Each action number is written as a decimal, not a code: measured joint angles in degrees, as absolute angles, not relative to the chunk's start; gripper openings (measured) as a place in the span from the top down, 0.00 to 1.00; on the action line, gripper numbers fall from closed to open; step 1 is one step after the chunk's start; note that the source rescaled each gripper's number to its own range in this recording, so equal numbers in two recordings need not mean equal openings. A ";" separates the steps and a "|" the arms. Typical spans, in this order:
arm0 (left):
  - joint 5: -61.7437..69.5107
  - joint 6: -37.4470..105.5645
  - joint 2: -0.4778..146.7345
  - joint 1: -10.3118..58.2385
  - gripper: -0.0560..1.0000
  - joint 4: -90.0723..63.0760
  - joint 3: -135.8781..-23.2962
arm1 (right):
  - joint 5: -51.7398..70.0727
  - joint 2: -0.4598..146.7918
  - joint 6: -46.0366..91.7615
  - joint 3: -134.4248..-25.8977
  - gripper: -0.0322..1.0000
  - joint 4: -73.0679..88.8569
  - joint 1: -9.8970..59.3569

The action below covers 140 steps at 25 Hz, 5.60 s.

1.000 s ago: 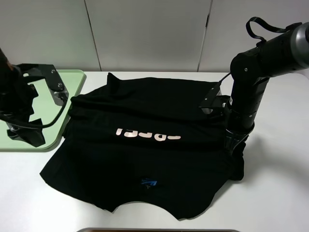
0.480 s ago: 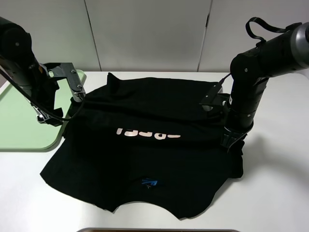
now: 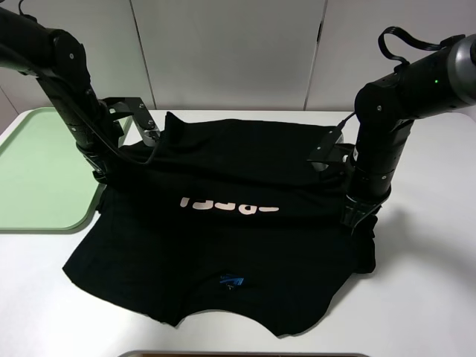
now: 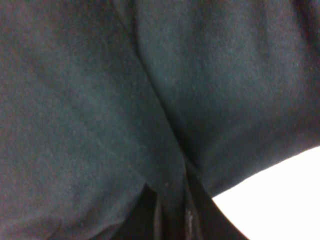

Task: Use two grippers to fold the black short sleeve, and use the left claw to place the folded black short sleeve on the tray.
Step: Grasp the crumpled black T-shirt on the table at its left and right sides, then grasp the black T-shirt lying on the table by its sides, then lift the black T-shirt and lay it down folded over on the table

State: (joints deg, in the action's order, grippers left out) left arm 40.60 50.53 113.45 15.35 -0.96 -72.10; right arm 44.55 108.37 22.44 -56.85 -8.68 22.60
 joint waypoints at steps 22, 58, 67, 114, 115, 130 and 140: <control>53.09 59.70 123.21 15.35 0.24 -6.40 -77.95 | 44.61 108.37 22.44 -56.85 0.96 -8.62 22.60; 49.82 47.89 99.01 25.90 0.95 -10.62 -79.14 | 45.54 79.51 4.09 -57.02 0.96 -31.57 22.60; 47.88 39.42 73.49 35.72 0.95 -1.83 -80.34 | 45.39 61.48 3.30 -57.35 0.96 -33.85 22.60; 38.75 48.98 107.61 27.38 0.95 15.93 -78.40 | 24.93 107.94 15.33 -66.10 0.96 -46.84 9.73; 39.56 49.40 107.61 28.21 0.95 15.93 -77.36 | 25.82 107.94 16.38 -64.96 0.96 -46.43 10.09; 47.08 50.46 107.61 33.62 0.95 13.18 -72.13 | 40.62 107.75 20.28 -59.69 0.96 -32.83 11.43; 56.19 50.75 107.61 33.79 0.95 8.33 -72.13 | 51.59 107.75 20.33 -59.69 0.96 -22.97 11.89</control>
